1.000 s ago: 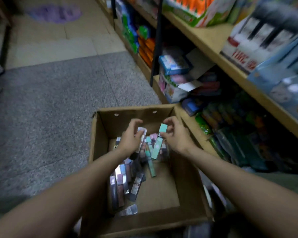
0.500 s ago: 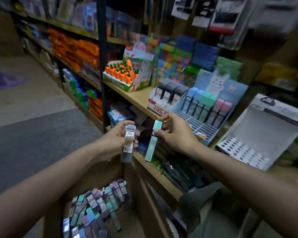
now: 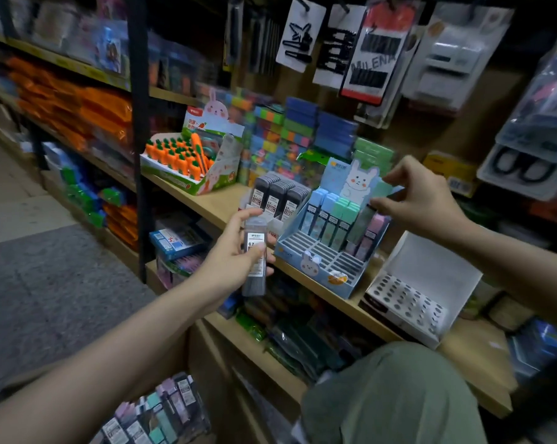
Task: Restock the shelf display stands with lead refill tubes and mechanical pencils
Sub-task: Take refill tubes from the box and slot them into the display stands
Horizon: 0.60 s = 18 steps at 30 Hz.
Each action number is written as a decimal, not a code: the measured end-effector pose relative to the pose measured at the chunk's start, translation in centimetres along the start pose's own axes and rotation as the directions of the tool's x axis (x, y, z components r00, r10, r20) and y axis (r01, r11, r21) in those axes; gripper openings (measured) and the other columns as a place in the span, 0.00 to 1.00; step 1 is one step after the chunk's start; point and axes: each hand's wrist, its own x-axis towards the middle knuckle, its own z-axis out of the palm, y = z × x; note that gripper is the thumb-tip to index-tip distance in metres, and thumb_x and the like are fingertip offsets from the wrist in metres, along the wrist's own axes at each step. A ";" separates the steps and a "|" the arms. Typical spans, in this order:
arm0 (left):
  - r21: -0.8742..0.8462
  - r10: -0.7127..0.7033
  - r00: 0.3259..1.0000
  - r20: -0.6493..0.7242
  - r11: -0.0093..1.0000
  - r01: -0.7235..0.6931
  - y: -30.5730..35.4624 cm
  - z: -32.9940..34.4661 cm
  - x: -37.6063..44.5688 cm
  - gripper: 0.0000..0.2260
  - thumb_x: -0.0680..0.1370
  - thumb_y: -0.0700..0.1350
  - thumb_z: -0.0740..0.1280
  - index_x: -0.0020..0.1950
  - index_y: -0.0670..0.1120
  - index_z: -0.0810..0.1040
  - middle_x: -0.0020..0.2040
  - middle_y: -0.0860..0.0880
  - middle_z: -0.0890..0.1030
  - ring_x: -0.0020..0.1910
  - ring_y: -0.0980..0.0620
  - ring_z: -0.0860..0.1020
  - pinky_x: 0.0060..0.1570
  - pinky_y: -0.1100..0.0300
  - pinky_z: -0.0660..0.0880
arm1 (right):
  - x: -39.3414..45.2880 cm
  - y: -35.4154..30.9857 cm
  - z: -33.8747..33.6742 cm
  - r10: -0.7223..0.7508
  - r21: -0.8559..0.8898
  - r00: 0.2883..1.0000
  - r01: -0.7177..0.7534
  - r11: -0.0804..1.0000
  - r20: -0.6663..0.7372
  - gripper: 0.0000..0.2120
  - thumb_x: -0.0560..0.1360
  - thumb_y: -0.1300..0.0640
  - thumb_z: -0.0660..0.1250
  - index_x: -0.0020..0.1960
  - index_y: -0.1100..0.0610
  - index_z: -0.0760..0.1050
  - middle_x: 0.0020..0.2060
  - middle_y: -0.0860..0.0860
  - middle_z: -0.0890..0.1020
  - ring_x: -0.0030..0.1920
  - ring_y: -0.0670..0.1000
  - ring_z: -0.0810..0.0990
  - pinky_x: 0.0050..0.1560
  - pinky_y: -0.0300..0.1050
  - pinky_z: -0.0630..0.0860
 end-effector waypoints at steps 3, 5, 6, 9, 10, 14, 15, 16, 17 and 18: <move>-0.051 -0.068 0.998 0.013 0.996 0.068 -0.1 0.5 0.7 0.30 0.77 0.26 0.60 0.65 0.59 0.65 0.52 0.44 0.77 0.41 0.53 0.80 0.43 0.57 0.80 | 0.0 1.2 1.0 -0.001 -0.091 1.000 0.003 0.996 0.022 0.16 0.71 0.58 0.76 0.48 0.52 0.70 0.46 0.49 0.78 0.42 0.50 0.80 0.38 0.46 0.77; -0.072 -0.096 0.995 0.039 0.993 0.099 -0.3 1.0 1.0 0.33 0.76 0.24 0.60 0.68 0.59 0.60 0.55 0.43 0.75 0.42 0.53 0.80 0.44 0.57 0.80 | -0.1 1.8 1.9 -0.014 -0.126 0.999 0.020 0.992 0.045 0.15 0.71 0.59 0.75 0.48 0.53 0.69 0.46 0.52 0.80 0.41 0.51 0.80 0.41 0.53 0.80; -0.079 -0.100 0.994 0.051 0.991 0.104 -0.4 1.3 1.1 0.34 0.76 0.24 0.60 0.69 0.59 0.59 0.55 0.43 0.75 0.42 0.53 0.80 0.44 0.57 0.80 | -0.2 2.1 2.3 -0.020 -0.141 0.998 0.028 0.990 0.054 0.15 0.71 0.60 0.75 0.48 0.54 0.69 0.46 0.53 0.80 0.41 0.52 0.80 0.42 0.56 0.80; -0.105 -0.107 0.991 0.079 0.988 0.115 -0.7 1.7 1.3 0.34 0.77 0.25 0.60 0.70 0.59 0.58 0.55 0.43 0.76 0.44 0.54 0.82 0.47 0.57 0.80 | -0.1 2.8 3.2 0.003 -0.153 0.998 0.007 0.988 0.064 0.14 0.72 0.60 0.75 0.49 0.56 0.70 0.46 0.54 0.80 0.43 0.54 0.80 0.44 0.59 0.80; -0.114 -0.109 0.990 0.084 0.986 0.118 -0.9 1.7 1.3 0.33 0.77 0.25 0.60 0.69 0.59 0.59 0.55 0.43 0.77 0.46 0.53 0.83 0.47 0.57 0.80 | -0.1 3.0 3.3 0.016 -0.145 0.998 -0.007 0.989 0.062 0.14 0.72 0.59 0.74 0.50 0.56 0.70 0.46 0.54 0.80 0.44 0.54 0.80 0.44 0.59 0.80; -0.166 -0.121 0.989 0.083 0.977 0.134 -1.3 1.5 1.0 0.23 0.78 0.28 0.61 0.64 0.53 0.67 0.52 0.44 0.82 0.51 0.48 0.84 0.46 0.56 0.81 | 0.3 2.6 3.5 0.061 -0.036 0.998 -0.060 0.998 0.010 0.16 0.71 0.56 0.76 0.51 0.54 0.71 0.49 0.50 0.79 0.47 0.53 0.81 0.45 0.54 0.82; -0.170 -0.125 0.988 0.087 0.976 0.139 -1.3 1.4 1.0 0.20 0.78 0.28 0.60 0.64 0.49 0.68 0.51 0.45 0.83 0.51 0.47 0.84 0.46 0.56 0.81 | 0.5 2.3 3.7 0.064 -0.007 0.998 -0.064 0.998 -0.011 0.16 0.70 0.56 0.77 0.51 0.53 0.71 0.49 0.49 0.79 0.47 0.52 0.81 0.46 0.52 0.81; -0.166 -0.128 0.988 0.091 0.976 0.142 -1.3 1.4 0.9 0.18 0.79 0.29 0.60 0.64 0.47 0.69 0.52 0.45 0.83 0.51 0.47 0.84 0.46 0.55 0.81 | 0.6 1.9 3.9 0.063 0.014 0.998 -0.063 0.998 -0.027 0.16 0.70 0.56 0.77 0.50 0.53 0.71 0.48 0.49 0.78 0.47 0.52 0.81 0.46 0.51 0.81; -0.160 -0.131 0.987 0.094 0.976 0.145 -1.3 1.4 0.8 0.17 0.79 0.29 0.61 0.64 0.45 0.69 0.53 0.45 0.83 0.51 0.46 0.83 0.47 0.54 0.81 | 0.7 1.6 4.3 0.055 0.025 0.998 -0.054 0.998 -0.034 0.16 0.70 0.56 0.77 0.50 0.53 0.71 0.48 0.49 0.78 0.47 0.52 0.80 0.45 0.49 0.80; -0.156 -0.136 0.986 0.094 0.976 0.150 -1.4 1.5 0.8 0.16 0.79 0.30 0.61 0.64 0.44 0.70 0.54 0.45 0.83 0.52 0.46 0.83 0.47 0.53 0.82 | 0.8 1.3 4.8 0.042 0.023 0.999 -0.042 0.999 -0.034 0.16 0.70 0.56 0.76 0.50 0.53 0.70 0.47 0.49 0.78 0.46 0.51 0.80 0.45 0.48 0.79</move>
